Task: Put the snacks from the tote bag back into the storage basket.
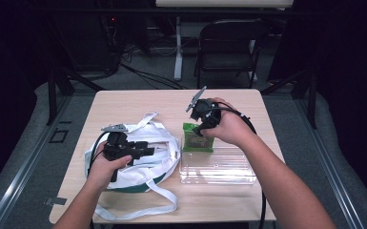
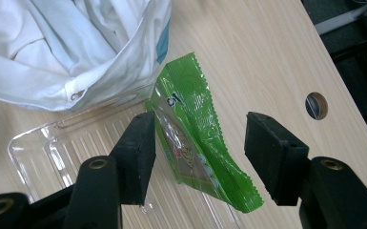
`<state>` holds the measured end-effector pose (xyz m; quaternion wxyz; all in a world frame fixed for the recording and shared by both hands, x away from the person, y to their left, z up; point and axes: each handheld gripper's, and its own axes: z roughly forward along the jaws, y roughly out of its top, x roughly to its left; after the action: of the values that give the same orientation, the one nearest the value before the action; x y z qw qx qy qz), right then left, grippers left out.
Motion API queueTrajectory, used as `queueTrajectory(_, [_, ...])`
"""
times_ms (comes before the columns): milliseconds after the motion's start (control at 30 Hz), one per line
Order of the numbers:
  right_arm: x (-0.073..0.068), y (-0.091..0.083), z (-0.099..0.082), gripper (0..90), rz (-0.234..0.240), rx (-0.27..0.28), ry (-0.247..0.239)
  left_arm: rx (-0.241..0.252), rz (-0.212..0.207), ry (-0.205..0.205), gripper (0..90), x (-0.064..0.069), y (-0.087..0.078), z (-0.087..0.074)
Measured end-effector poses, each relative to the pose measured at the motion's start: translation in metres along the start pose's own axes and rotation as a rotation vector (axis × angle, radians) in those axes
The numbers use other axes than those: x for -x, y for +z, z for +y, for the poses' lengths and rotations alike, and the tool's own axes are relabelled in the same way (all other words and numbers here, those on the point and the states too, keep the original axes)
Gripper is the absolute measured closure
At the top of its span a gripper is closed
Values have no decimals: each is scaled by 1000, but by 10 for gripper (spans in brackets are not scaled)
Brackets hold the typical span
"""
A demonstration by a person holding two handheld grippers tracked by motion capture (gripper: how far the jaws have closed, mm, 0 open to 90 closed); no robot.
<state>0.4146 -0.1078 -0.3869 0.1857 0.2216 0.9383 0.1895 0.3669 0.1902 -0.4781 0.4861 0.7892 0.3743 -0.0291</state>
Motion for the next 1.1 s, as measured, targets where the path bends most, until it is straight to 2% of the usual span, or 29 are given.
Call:
queueTrajectory(167, [-4, -4, -2, 457, 0, 27, 55, 8, 2, -3, 475, 0, 0, 0])
queueTrajectory(400, [-9, -10, -5, 465, -4, 59, 108, 9, 3, -4, 475, -1, -1, 0])
queueTrajectory(1100, [-15, -16, -17, 472, 1, 83, 117, 11, 7, -7, 474, -1, -1, 0])
